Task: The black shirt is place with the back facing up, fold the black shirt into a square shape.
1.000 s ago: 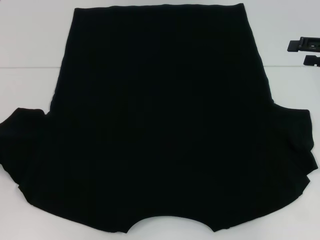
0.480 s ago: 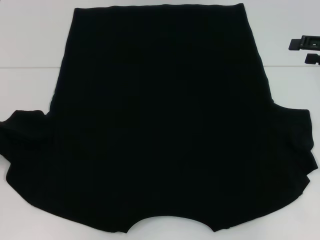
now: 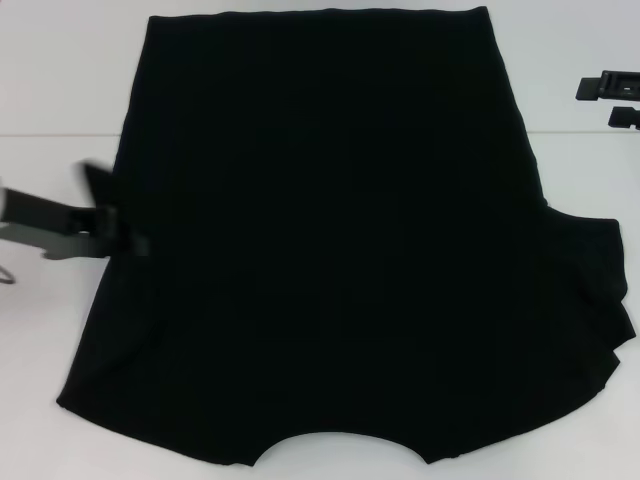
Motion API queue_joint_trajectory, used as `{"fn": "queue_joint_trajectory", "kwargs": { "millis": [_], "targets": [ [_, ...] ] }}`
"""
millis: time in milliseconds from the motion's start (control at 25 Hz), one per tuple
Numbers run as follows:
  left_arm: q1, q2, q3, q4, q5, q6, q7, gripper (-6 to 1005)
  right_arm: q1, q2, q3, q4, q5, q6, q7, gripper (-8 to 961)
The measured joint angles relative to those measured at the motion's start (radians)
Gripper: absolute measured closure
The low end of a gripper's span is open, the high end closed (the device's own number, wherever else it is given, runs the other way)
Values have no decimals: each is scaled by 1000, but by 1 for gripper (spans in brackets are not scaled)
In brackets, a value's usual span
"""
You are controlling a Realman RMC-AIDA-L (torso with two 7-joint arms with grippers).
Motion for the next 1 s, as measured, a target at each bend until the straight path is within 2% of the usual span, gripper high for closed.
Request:
{"fn": "queue_joint_trajectory", "kwargs": {
  "millis": [200,280,360,440,560,680,800,920,1000],
  "targets": [
    [-29,-13,145,-15,-18,62,-24,959,-5,-1,0,1,-4,4,0,104],
    [-32,-10,166,-19,-20,80,-45,952,-5,-1,-1,3,-6,8,-1,105],
    [-24,2,166,-18,-20,67,-81,944,-5,-1,-1,3,-6,12,-1,105],
    [-3,23,134,-12,-30,38,-118,881,-5,0,-2,3,-6,14,-3,105],
    [37,37,37,3,-54,2,-119,786,-6,0,-8,1,-7,8,-5,105],
    [77,40,-63,6,-102,12,-37,712,-15,-2,-9,0,-7,-1,-12,106],
    [123,45,-141,-26,-223,99,144,649,-33,-11,-10,0,-22,-37,-40,106],
    [154,39,-182,-62,-300,181,316,587,-52,-21,-9,-12,-82,-101,-47,107],
    [166,33,-182,-73,-311,192,361,545,-64,-25,-4,-34,-153,-159,-26,107]
  ]
}}
